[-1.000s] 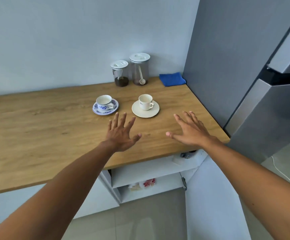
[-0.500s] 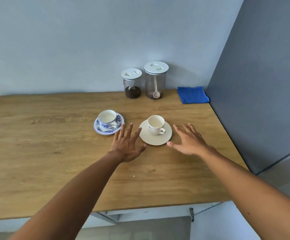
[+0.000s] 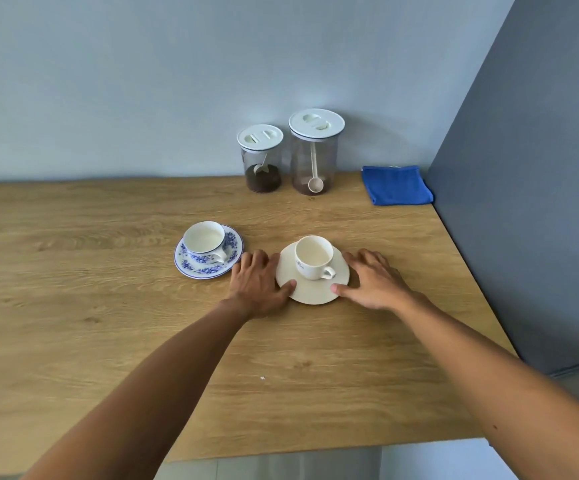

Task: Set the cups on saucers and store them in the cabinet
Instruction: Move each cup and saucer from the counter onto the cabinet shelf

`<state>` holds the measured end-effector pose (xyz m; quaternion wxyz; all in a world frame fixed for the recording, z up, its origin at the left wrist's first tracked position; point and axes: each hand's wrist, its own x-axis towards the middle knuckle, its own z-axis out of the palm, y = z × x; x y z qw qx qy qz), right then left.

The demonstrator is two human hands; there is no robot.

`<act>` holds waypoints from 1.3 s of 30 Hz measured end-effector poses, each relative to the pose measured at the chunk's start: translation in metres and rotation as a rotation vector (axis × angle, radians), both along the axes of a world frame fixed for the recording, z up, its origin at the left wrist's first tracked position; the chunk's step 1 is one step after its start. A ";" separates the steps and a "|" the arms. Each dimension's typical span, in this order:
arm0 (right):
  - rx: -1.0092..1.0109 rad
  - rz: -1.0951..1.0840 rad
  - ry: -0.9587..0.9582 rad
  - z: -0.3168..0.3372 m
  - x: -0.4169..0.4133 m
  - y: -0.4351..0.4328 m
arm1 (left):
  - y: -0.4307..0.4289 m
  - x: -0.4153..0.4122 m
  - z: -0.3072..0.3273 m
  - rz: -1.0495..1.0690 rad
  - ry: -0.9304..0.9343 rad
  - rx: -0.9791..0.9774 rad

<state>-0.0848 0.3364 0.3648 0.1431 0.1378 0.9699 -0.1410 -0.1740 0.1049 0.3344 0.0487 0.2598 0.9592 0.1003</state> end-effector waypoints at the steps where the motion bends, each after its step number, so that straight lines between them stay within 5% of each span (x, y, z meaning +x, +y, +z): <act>1: 0.009 -0.002 -0.002 0.000 -0.001 0.000 | 0.001 -0.001 -0.001 0.002 0.001 0.003; 6: 0.024 -0.025 -0.005 -0.003 -0.005 0.000 | 0.010 -0.001 -0.004 0.040 -0.097 0.084; 12: -0.331 -0.103 0.104 0.002 -0.009 -0.007 | 0.017 0.000 -0.005 0.120 -0.266 0.275; 20: -0.565 -0.199 0.163 0.006 -0.006 -0.007 | 0.013 0.004 0.004 0.086 -0.310 0.467; 30: -0.863 -0.324 0.193 0.012 0.007 -0.027 | -0.015 0.012 0.021 0.098 -0.622 0.745; 39: -0.983 -0.408 0.236 0.016 0.057 -0.075 | -0.060 0.039 0.033 -0.007 -0.716 0.769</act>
